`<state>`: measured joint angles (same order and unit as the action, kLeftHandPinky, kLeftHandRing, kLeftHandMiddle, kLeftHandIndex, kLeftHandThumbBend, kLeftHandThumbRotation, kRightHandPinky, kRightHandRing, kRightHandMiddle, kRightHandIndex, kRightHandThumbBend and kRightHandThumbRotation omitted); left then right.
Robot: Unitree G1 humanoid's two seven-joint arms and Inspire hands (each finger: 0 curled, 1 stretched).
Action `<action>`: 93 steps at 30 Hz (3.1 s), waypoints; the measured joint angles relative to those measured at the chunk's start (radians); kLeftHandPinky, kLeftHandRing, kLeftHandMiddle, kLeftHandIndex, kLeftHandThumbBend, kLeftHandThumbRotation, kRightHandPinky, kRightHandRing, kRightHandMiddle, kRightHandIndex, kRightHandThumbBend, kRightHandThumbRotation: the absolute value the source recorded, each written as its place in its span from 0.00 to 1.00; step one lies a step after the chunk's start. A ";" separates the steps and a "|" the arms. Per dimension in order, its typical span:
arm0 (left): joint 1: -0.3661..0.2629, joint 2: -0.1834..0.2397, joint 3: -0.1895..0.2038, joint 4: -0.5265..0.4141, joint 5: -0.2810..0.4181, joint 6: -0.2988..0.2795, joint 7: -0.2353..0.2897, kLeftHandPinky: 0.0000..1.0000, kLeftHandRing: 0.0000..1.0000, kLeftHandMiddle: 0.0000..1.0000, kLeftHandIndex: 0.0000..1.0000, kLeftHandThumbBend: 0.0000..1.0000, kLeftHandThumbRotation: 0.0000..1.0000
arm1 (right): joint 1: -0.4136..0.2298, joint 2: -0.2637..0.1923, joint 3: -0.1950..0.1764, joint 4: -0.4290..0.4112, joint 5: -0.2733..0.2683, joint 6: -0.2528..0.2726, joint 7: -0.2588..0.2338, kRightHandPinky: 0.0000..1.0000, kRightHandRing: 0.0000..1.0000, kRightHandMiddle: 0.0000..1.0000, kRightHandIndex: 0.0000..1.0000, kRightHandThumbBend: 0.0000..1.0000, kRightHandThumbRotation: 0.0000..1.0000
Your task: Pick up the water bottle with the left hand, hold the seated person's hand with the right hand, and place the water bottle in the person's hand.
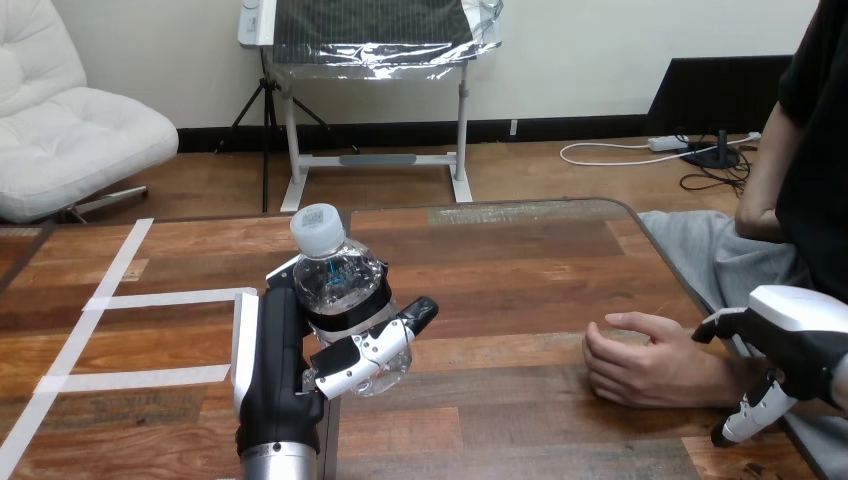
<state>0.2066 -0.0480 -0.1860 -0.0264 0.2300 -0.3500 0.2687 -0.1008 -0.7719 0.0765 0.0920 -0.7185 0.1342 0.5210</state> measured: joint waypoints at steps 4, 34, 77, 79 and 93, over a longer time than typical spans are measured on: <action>0.000 0.000 0.000 0.000 0.000 0.000 0.000 0.35 0.39 0.44 0.45 0.67 0.00 | -0.008 -0.001 0.009 0.006 -0.005 0.002 0.006 0.82 0.88 0.88 0.84 0.74 0.00; 0.002 0.000 0.000 0.000 -0.001 0.000 0.000 0.35 0.39 0.43 0.45 0.67 0.00 | -0.100 -0.027 0.094 0.156 -0.043 -0.080 -0.007 0.69 0.78 0.82 0.80 0.74 0.00; 0.012 0.001 0.002 0.000 -0.004 -0.005 0.000 0.34 0.39 0.44 0.44 0.67 0.00 | -0.261 -0.027 0.176 0.380 -0.042 -0.132 -0.015 0.66 0.74 0.79 0.79 0.69 0.00; 0.012 0.001 0.001 0.000 -0.002 -0.005 0.001 0.34 0.39 0.44 0.44 0.67 0.00 | -0.268 -0.027 0.180 0.390 -0.041 -0.139 -0.015 0.66 0.74 0.79 0.78 0.69 0.00; 0.012 0.001 0.003 0.000 0.000 -0.005 0.002 0.34 0.39 0.44 0.44 0.67 0.00 | -0.303 -0.027 0.197 0.442 -0.022 -0.179 -0.011 0.67 0.74 0.79 0.76 0.68 0.00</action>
<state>0.2185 -0.0473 -0.1830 -0.0264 0.2300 -0.3550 0.2705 -0.4034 -0.7990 0.2732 0.5342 -0.7405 -0.0446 0.5099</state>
